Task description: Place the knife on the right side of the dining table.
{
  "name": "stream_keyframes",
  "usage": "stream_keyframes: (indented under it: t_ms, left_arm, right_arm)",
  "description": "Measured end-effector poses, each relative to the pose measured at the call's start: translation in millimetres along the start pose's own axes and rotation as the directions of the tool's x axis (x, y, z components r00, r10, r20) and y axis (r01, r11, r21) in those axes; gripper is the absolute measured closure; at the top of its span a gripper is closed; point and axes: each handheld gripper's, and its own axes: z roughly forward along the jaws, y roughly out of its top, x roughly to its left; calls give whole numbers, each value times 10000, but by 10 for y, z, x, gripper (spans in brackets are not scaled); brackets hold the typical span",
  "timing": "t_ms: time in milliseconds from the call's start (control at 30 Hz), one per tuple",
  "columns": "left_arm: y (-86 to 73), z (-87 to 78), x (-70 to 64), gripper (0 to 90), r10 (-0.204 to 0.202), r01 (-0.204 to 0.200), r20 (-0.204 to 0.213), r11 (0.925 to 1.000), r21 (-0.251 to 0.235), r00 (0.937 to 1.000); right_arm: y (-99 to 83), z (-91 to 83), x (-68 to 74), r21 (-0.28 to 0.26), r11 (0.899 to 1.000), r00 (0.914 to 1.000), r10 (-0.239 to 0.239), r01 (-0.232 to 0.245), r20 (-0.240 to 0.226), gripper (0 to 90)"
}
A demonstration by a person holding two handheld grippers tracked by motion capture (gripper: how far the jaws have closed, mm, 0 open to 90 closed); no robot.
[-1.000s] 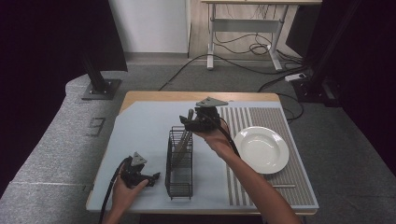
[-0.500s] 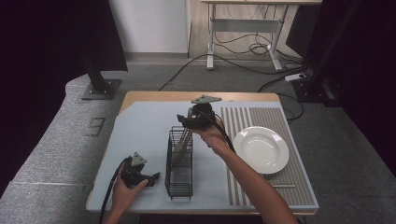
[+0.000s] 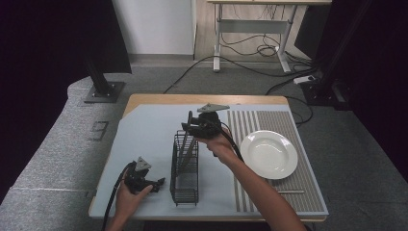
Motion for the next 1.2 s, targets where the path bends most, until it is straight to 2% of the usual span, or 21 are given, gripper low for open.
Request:
stream_keyframes:
  t_ms: [67, 167, 267, 400, 467, 667, 800, 900, 1033, 1100, 1200]
  left_arm:
    - [0, 0, 0, 57, -3, 3, 2, 10000, -3, 10000]
    - [0, 0, 0, 56, -4, 4, 0, 10000, -3, 10000]
    - [0, 0, 1, 57, 14, -14, -12, 10000, -3, 10000]
    - [0, 0, 0, 56, 0, 0, -3, 10000, -4, 10000]
    - [0, 0, 1, 57, 11, -11, -7, 10000, -2, 10000]
    - [0, 0, 0, 56, -4, 4, 5, 10000, -3, 10000]
    - [0, 1, 1, 56, -7, 7, 3, 10000, -5, 10000]
    - [0, 0, 0, 56, -5, 5, 4, 10000, -1, 10000]
    - [0, -1, 0, 56, -1, 1, 2, 10000, 3, 10000]
    - [0, 0, 0, 56, -3, 3, -2, 10000, 1, 10000]
    - [0, 0, 0, 56, -3, 3, 0, 10000, 2, 10000]
  right_arm:
    - [-30, 38, 5, 83, 10000, 9999, 10, -9, -112, 602]
    - [-61, 88, 46, 218, 9996, 9998, -176, 175, 48, 612]
    - [-80, 138, 67, 351, 9993, 9999, -121, 121, -3, 619]
    - [-118, 193, 94, 449, 9989, 9999, -108, 107, 27, 677]
    - [-129, 201, 102, 336, 9994, 9999, -82, 80, 61, 705]
    - [-147, 163, 83, -6, 9995, 9989, 317, -317, -342, 752]
    - [-153, 96, 62, -243, 9950, 9895, 940, -972, -1103, 791]
    - [-154, 44, 101, -524, 9948, 9890, 798, -869, -1248, 806]
    - [-112, -59, 118, -1188, 9890, 9871, 703, -877, -1439, 838]
    - [-94, -113, 130, -1527, 9877, 9946, 165, -321, -1020, 839]
    - [-85, -183, 94, -1751, 9836, 9936, 237, -430, -1107, 839]
